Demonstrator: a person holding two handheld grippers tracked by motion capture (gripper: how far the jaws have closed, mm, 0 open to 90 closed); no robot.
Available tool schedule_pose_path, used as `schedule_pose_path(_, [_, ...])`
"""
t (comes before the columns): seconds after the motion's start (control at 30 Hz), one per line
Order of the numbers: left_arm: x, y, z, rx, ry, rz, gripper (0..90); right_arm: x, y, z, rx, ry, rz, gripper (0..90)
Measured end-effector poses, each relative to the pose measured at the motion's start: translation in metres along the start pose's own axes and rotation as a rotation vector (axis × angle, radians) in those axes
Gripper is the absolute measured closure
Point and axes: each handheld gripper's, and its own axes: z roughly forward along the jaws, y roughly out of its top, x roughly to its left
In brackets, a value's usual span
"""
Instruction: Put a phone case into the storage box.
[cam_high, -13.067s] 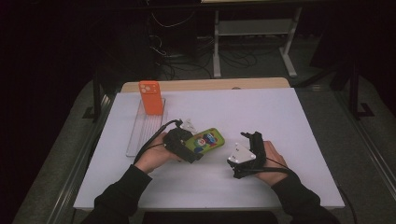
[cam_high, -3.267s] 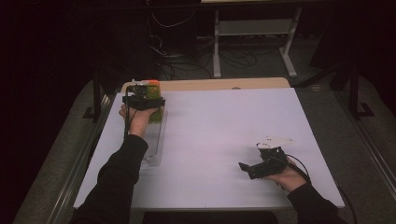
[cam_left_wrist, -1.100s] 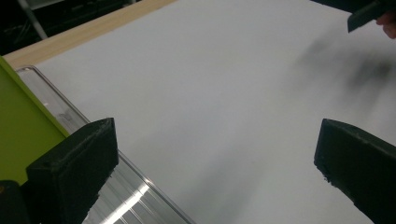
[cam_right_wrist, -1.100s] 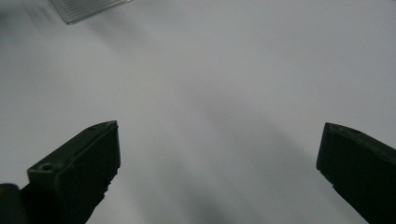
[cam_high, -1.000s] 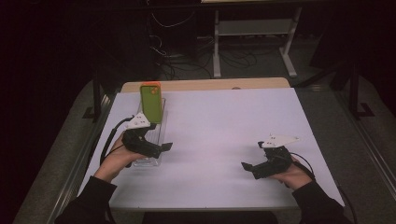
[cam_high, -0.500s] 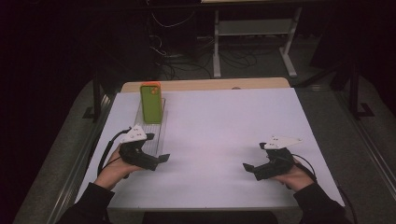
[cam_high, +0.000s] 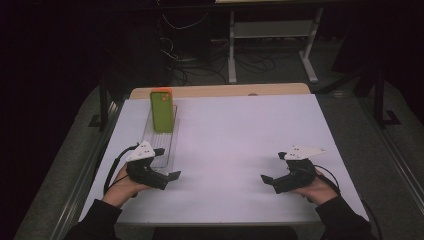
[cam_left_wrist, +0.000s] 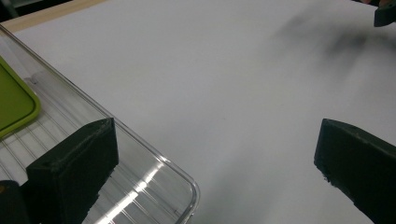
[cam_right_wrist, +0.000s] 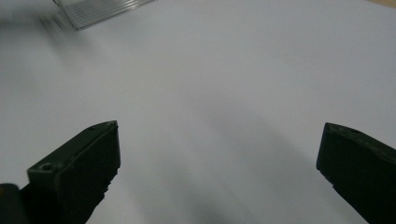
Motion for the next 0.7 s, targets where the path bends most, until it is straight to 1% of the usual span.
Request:
schedule_pose_path(0.07, [0.0007, -0.0018, 0.0006, -0.002, -0.002, 0.005, 0.0, -0.0002, 0.0002, -0.0006, -0.004, 0.001, 0.001, 0.0])
schedule_pose_path(0.1, [0.0001, -0.0027, 0.0007, -0.001, -0.005, -0.004, 0.0, -0.0002, 0.0002, -0.0008, -0.005, 0.000, 0.001, 0.0])
schedule_pose_path(0.13, [0.0006, -0.0030, 0.0007, 0.003, -0.005, 0.005, 0.0, -0.0002, 0.0000, -0.0010, -0.005, 0.001, 0.000, 0.0])
schedule_pose_path(0.3, [-0.0005, -0.0045, 0.0018, -0.001, -0.009, 0.011, 0.0, -0.0001, -0.0003, -0.0022, -0.009, -0.004, -0.002, 0.0])
schedule_pose_path(0.37, [-0.0008, -0.0045, 0.0018, -0.002, -0.008, 0.013, 0.0, -0.0008, -0.0001, -0.0027, -0.012, -0.005, -0.006, 0.0])
schedule_pose_path(0.57, [-0.0013, -0.0048, 0.0021, -0.003, -0.005, 0.017, 0.0, -0.0002, 0.0002, -0.0046, -0.015, -0.009, 0.000, 0.0])
schedule_pose_path(0.7, [-0.0014, -0.0048, 0.0020, 0.002, -0.003, 0.020, 0.0, -0.0003, 0.0004, -0.0051, -0.020, -0.009, -0.009, 0.0])
